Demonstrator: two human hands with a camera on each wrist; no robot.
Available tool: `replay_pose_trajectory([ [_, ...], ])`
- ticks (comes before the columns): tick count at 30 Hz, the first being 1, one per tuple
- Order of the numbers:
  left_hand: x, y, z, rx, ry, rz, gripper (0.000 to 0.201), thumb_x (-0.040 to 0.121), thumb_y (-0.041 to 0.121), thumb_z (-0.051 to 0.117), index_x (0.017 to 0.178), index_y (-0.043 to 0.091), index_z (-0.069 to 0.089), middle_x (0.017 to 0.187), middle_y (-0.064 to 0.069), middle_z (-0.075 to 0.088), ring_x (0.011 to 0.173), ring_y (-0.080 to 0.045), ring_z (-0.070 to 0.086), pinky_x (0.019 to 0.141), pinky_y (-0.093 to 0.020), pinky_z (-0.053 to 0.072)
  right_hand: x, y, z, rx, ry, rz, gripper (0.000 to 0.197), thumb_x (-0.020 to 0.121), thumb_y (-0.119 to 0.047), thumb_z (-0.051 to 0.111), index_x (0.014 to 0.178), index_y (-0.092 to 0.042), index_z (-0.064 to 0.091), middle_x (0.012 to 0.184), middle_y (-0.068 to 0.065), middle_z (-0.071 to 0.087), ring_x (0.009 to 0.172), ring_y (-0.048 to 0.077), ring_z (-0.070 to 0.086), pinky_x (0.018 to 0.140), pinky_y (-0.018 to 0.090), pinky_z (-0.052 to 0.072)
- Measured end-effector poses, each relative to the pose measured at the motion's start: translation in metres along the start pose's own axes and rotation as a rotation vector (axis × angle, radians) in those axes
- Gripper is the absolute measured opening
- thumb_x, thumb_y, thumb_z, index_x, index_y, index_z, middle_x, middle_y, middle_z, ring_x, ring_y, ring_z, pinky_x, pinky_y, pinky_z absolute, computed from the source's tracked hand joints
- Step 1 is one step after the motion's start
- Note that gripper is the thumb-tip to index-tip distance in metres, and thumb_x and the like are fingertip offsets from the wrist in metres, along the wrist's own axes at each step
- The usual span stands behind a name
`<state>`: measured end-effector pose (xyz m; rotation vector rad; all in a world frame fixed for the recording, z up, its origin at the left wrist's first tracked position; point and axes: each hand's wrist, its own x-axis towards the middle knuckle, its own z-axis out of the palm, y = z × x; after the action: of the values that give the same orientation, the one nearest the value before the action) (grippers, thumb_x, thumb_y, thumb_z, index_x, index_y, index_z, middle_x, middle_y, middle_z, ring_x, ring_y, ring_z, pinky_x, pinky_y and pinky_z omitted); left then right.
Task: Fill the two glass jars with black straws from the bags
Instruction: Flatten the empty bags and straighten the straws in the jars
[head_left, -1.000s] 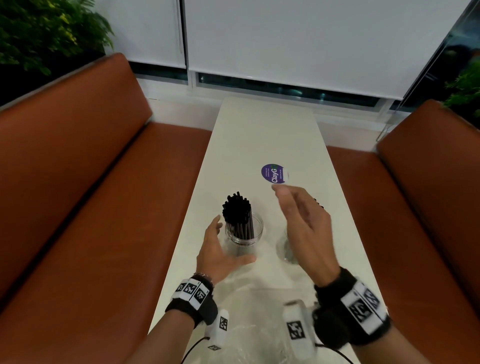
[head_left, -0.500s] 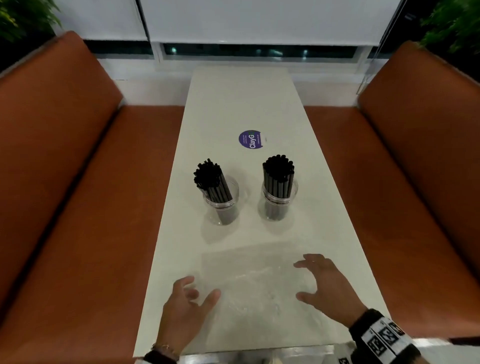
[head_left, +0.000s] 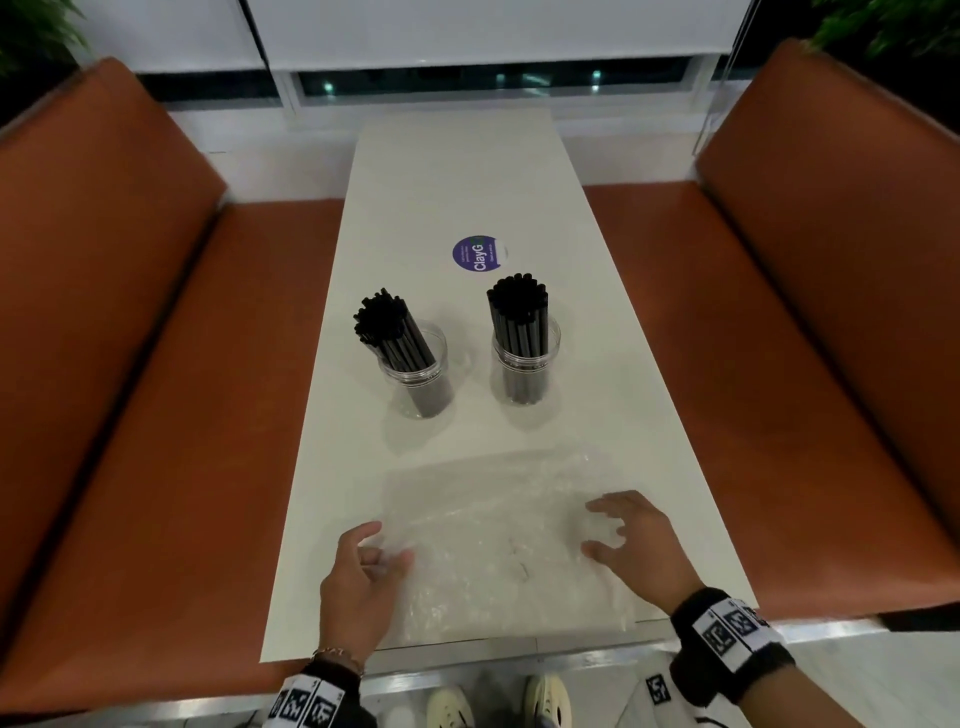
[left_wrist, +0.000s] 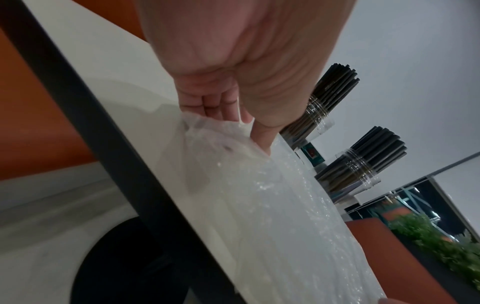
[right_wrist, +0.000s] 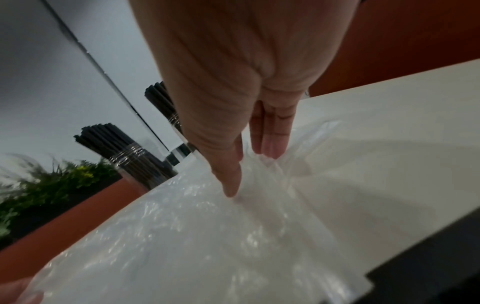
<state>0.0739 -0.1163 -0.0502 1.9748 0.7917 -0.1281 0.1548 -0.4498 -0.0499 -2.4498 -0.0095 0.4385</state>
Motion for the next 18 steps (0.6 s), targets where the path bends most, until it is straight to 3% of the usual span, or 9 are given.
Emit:
replay_pose_trajectory([
  [1,-0.002,0.001,0.0,-0.009,0.02,0.007,0.046,0.091,0.034,0.081,0.131,0.027,0.06,0.101,0.001,0.07,0.087,-0.008,0.062,0.076,-0.028,0.044,0.0,0.001,-0.003,0.072,0.017,0.015,0.047,0.078,-0.019,0.092,0.121,-0.022,0.074,0.12,-0.005,0.064,0.104,0.011,0.067,0.081,0.008,0.051],
  [3,-0.004,0.002,-0.001,-0.039,0.061,0.009,0.034,0.094,0.037,0.076,0.125,0.03,0.063,0.1,0.004,0.07,0.088,-0.01,0.062,0.081,-0.031,0.042,0.001,-0.001,-0.009,0.218,0.03,0.064,0.043,0.078,-0.015,0.091,0.117,-0.022,0.075,0.112,-0.008,0.069,0.097,0.004,0.067,0.074,0.007,0.05],
  [5,-0.003,0.002,-0.001,-0.075,0.08,0.001,0.025,0.097,0.043,0.07,0.117,0.028,0.066,0.1,0.003,0.072,0.091,-0.016,0.066,0.083,-0.033,0.046,0.002,-0.005,-0.014,0.341,0.023,0.108,0.04,0.079,-0.011,0.09,0.114,-0.025,0.075,0.112,-0.012,0.071,0.099,0.003,0.068,0.075,0.01,0.049],
  [7,-0.001,0.001,0.001,-0.132,0.095,-0.011,0.029,0.1,0.048,0.063,0.111,0.023,0.071,0.097,0.0,0.075,0.09,-0.022,0.072,0.081,-0.036,0.052,0.002,-0.007,-0.016,0.418,0.026,0.107,0.041,0.079,-0.002,0.087,0.11,-0.026,0.076,0.111,-0.011,0.073,0.102,0.01,0.071,0.076,0.013,0.051],
  [9,-0.001,0.001,0.002,-0.184,0.105,-0.008,0.028,0.102,0.047,0.06,0.103,0.022,0.072,0.087,-0.004,0.076,0.078,-0.022,0.071,0.076,-0.037,0.055,0.001,-0.01,-0.017,0.509,0.014,0.103,0.042,0.08,0.006,0.082,0.108,-0.026,0.077,0.114,-0.011,0.074,0.106,0.014,0.07,0.079,0.017,0.052],
  [12,-0.002,0.004,0.002,-0.292,0.123,0.008,0.017,0.104,0.036,0.062,0.099,0.022,0.07,0.074,-0.006,0.07,0.063,-0.024,0.061,0.073,-0.045,0.055,-0.003,-0.015,-0.024,0.711,-0.075,0.15,0.044,0.084,0.015,0.074,0.109,-0.022,0.078,0.123,-0.009,0.071,0.115,0.01,0.064,0.084,0.022,0.053],
  [16,-0.007,0.008,-0.008,-0.413,0.11,0.021,0.008,0.103,0.03,0.066,0.106,0.026,0.072,0.081,-0.004,0.069,0.041,-0.012,0.045,0.048,-0.024,0.039,-0.011,-0.017,-0.038,0.772,-0.312,0.157,0.045,0.09,0.018,0.062,0.118,-0.014,0.077,0.118,0.005,0.076,0.103,0.012,0.07,0.083,0.023,0.055],
  [18,-0.008,0.008,-0.013,-0.395,0.106,0.026,0.006,0.099,0.034,0.071,0.103,0.031,0.075,0.077,0.0,0.071,0.04,-0.011,0.038,0.042,-0.019,0.032,-0.014,-0.014,-0.044,0.791,-0.319,0.135,0.044,0.091,0.02,0.06,0.119,-0.01,0.077,0.113,0.009,0.079,0.096,0.015,0.072,0.08,0.023,0.057],
])
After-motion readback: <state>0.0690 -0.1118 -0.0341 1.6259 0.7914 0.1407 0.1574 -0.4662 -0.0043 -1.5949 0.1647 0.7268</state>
